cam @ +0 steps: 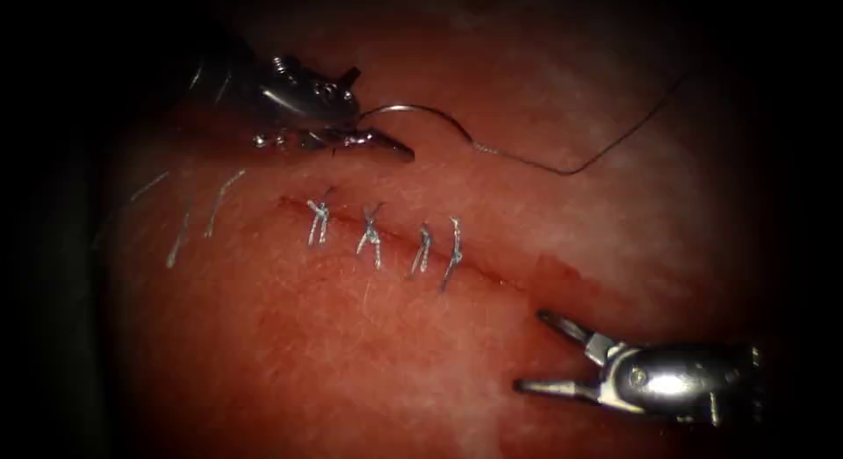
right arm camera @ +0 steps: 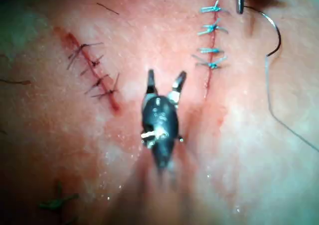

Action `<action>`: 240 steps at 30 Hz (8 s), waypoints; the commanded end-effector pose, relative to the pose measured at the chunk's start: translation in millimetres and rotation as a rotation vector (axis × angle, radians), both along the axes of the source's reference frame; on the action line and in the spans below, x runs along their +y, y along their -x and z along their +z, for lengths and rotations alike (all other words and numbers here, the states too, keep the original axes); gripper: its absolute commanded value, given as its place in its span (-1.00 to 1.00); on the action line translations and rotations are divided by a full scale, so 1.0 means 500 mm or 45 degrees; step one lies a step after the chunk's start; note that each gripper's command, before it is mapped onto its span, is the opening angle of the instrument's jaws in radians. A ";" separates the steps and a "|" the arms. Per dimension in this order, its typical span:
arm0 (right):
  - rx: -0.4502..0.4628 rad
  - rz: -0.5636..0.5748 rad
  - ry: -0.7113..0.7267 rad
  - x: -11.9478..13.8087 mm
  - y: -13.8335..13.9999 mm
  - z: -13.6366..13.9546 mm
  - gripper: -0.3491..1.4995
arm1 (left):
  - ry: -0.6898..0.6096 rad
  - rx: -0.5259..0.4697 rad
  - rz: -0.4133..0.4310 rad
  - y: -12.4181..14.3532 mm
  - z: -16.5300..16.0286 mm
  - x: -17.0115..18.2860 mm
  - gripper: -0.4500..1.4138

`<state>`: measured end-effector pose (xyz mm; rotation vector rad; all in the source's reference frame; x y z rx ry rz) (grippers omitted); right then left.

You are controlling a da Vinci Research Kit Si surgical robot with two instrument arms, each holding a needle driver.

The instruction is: Wound Closure

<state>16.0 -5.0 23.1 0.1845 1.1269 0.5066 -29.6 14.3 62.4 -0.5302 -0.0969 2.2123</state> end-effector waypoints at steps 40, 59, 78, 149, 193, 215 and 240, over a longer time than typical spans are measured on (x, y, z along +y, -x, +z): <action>0.003 -0.001 -0.017 -0.0050 -0.0038 0.0007 0.22 | -0.300 0.113 0.168 -0.0022 0.0188 -0.0031 -1.00; 0.187 0.382 0.052 0.0006 -0.0018 -0.0025 0.38 | -0.073 -0.830 -0.358 0.0026 0.0038 -0.0067 -1.00; 0.226 0.497 0.025 0.0122 -0.0001 -0.0074 0.53 | -0.248 -1.182 -0.591 0.0105 -0.0084 -0.0155 -1.00; 0.033 0.192 0.527 0.0191 -0.0035 -0.0078 -1.00 | -0.018 -1.153 -0.375 0.0119 -0.0100 -0.0260 0.75; -0.141 0.090 1.076 0.0180 -0.0040 0.0059 -1.00 | -0.088 -0.574 0.167 0.0195 0.0096 -0.0414 -0.08; -0.161 0.003 1.384 0.0153 -0.0075 0.0112 -1.00 | -0.099 -0.544 0.189 0.0199 0.0103 -0.0430 0.15; -0.155 -0.031 1.436 0.0141 -0.0050 0.0129 -1.00 | -0.100 -0.535 0.192 0.0200 0.0105 -0.0433 0.21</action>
